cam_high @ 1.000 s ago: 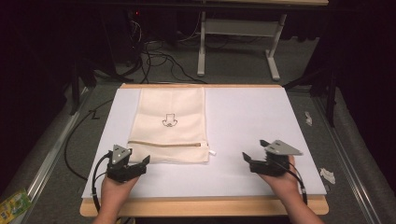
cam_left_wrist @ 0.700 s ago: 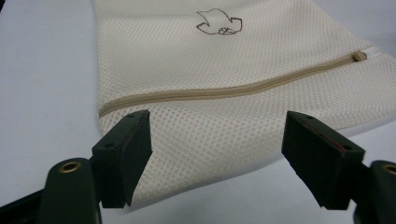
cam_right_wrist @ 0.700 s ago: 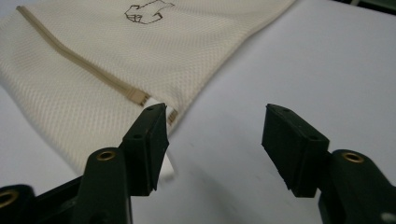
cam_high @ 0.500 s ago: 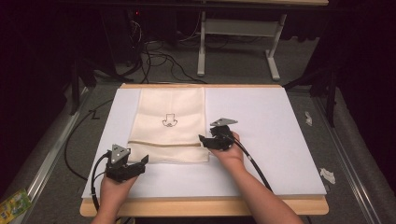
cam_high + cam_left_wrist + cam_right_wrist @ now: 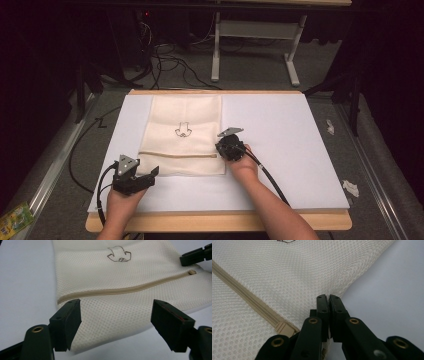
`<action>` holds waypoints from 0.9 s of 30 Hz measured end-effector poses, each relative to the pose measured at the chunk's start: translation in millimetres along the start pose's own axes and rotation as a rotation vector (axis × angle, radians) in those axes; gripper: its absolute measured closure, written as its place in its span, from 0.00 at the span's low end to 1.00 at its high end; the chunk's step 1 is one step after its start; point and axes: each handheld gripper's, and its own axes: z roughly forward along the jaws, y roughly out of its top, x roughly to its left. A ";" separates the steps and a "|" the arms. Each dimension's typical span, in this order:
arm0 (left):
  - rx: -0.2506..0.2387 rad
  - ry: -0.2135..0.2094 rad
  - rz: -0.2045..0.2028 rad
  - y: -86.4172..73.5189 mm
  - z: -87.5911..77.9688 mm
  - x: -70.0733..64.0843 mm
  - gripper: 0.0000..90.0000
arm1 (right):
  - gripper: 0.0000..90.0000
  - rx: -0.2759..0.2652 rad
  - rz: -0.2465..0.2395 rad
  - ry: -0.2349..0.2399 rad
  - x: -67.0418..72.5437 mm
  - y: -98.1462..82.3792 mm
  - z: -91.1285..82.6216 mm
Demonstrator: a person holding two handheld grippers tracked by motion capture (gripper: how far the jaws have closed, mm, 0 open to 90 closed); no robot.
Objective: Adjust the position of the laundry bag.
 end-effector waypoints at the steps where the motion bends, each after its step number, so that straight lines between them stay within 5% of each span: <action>1: 0.003 -0.001 0.002 0.1 0.2 -0.1 0.28 | 0.98 0.000 0.005 -0.003 -2.8 -2.3 -3.3; 7: 0.010 -0.017 0.013 0.6 2.2 -4.0 0.30 | 0.98 0.002 0.033 -0.017 -34.7 -28.9 -32.2; 14: 0.014 -0.052 0.025 4.7 6.4 -19.5 0.30 | 0.97 -0.008 0.090 -0.047 -75.6 -84.8 -85.7; 27: 0.068 -0.115 0.035 1.2 17.8 -58.8 0.31 | 0.95 0.012 0.097 -0.079 -104.6 -130.3 -136.0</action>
